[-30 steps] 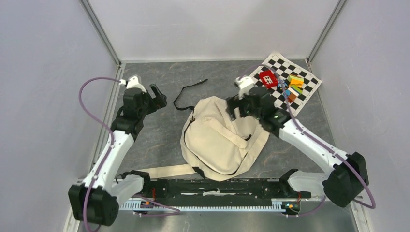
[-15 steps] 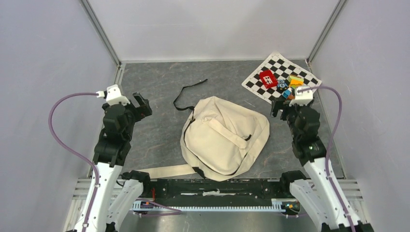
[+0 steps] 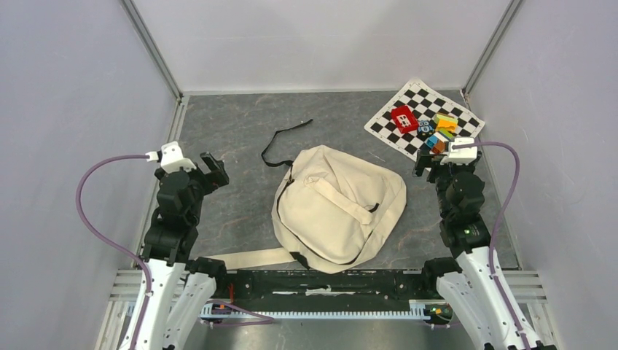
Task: Pack the student bag
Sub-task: Reset both arms
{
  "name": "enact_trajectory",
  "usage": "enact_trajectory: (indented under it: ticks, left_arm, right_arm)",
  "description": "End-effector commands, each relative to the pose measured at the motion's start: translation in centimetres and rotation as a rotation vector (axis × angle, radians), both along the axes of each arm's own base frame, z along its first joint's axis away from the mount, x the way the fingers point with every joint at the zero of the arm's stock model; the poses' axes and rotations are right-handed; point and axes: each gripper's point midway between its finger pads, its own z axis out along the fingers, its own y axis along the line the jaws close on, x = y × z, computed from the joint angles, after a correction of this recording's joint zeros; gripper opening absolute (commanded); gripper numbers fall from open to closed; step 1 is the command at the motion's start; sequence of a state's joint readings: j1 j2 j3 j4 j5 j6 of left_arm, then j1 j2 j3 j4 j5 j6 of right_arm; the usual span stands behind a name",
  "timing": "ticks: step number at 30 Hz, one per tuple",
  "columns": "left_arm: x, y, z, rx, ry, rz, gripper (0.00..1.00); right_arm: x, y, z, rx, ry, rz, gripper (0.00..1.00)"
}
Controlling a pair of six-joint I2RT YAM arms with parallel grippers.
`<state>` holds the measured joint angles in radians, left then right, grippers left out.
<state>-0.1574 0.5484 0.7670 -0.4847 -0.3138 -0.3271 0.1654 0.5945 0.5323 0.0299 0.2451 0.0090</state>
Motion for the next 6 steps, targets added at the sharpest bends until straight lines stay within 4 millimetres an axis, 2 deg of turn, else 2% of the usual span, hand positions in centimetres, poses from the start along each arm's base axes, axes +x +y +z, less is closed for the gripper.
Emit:
enact_trajectory:
  ticks: [1,6]
  left_arm:
    - [-0.22,0.68,0.77,0.036,-0.034,0.020,1.00]
    - [-0.57,0.81,0.99,0.036,-0.049,0.023,1.00]
  right_arm:
    - [-0.10,-0.36,1.25,-0.004,-0.054,-0.018,0.98]
    - [-0.21,-0.42,1.25,-0.002,-0.053,-0.021,0.98]
